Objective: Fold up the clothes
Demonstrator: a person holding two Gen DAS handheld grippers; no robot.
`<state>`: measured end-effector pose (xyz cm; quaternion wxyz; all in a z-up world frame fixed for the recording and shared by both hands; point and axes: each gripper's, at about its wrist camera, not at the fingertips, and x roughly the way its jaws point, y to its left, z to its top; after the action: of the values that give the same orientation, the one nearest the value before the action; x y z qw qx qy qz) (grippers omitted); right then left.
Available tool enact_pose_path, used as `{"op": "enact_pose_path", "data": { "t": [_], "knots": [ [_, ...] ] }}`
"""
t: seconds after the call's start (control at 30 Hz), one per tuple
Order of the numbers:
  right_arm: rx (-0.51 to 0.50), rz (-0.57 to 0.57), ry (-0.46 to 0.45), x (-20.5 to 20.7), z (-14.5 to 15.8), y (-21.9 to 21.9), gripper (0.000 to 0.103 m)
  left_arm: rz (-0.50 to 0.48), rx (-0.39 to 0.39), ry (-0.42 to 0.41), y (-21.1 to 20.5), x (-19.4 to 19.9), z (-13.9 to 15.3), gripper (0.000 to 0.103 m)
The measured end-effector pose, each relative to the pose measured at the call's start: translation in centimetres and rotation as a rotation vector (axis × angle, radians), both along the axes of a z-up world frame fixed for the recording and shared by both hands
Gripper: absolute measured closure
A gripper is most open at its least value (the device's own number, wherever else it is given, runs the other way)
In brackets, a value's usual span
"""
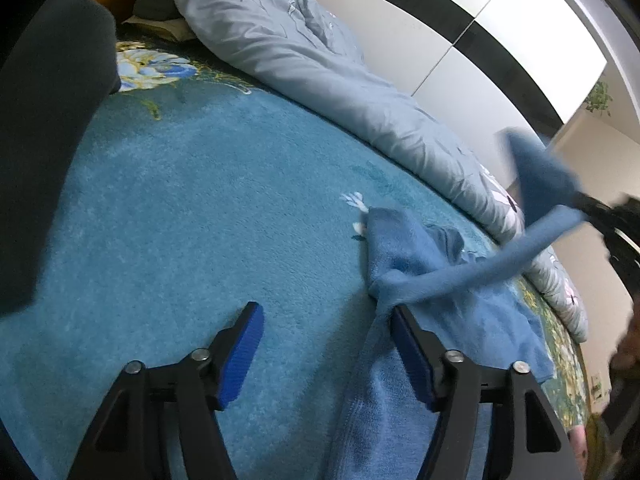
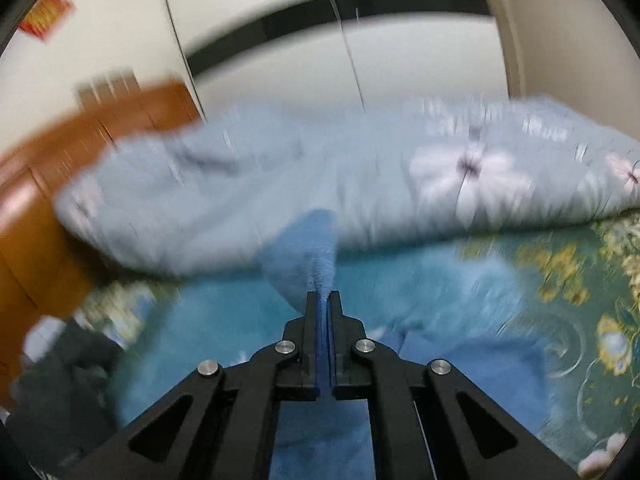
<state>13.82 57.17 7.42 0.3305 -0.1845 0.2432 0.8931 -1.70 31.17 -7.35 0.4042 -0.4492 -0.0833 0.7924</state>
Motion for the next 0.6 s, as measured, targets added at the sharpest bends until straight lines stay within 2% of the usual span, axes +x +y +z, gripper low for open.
{"op": "enact_pose_path", "data": {
  "t": [0.07, 0.13, 0.2, 0.27, 0.4, 0.47, 0.5, 0.53, 0.6],
  "knots": [
    [-0.021, -0.019, 0.020, 3.3, -1.7, -0.1, 0.101, -0.005, -0.003, 0.006, 0.1, 0.1, 0.0, 0.029],
    [-0.133, -0.068, 0.025, 6.4, -5.3, 0.9, 0.100, -0.012, -0.006, 0.008, 0.2, 0.2, 0.1, 0.029],
    [-0.292, -0.116, 0.038, 9.3, -9.5, 2.0, 0.100, -0.022, -0.005, 0.007, 0.2, 0.3, 0.1, 0.029],
    [-0.367, -0.125, 0.058, 11.1, -11.9, 2.2, 0.100, -0.030, -0.006, 0.007, 0.2, 0.4, 0.2, 0.029],
    [-0.368, -0.116, 0.072, 12.4, -12.1, 1.8, 0.098, -0.058, -0.016, -0.013, -0.2, 0.4, 0.4, 0.028],
    [-0.353, -0.118, 0.087, 12.8, -11.7, 2.1, 0.089, -0.082, -0.017, -0.039, -0.5, 0.3, 0.6, 0.028],
    [-0.350, -0.129, 0.096, 13.0, -11.5, 2.5, 0.076, -0.102, -0.011, -0.067, -0.7, 0.2, 0.8, 0.028],
    [-0.346, -0.140, 0.105, 13.2, -11.4, 2.9, 0.068, -0.122, -0.005, -0.094, -0.9, 0.1, 1.0, 0.028],
    [-0.340, -0.163, 0.123, 13.6, -11.1, 3.7, 0.064, -0.162, 0.017, -0.120, -1.1, 0.0, 2.1, 0.028]
  ]
}}
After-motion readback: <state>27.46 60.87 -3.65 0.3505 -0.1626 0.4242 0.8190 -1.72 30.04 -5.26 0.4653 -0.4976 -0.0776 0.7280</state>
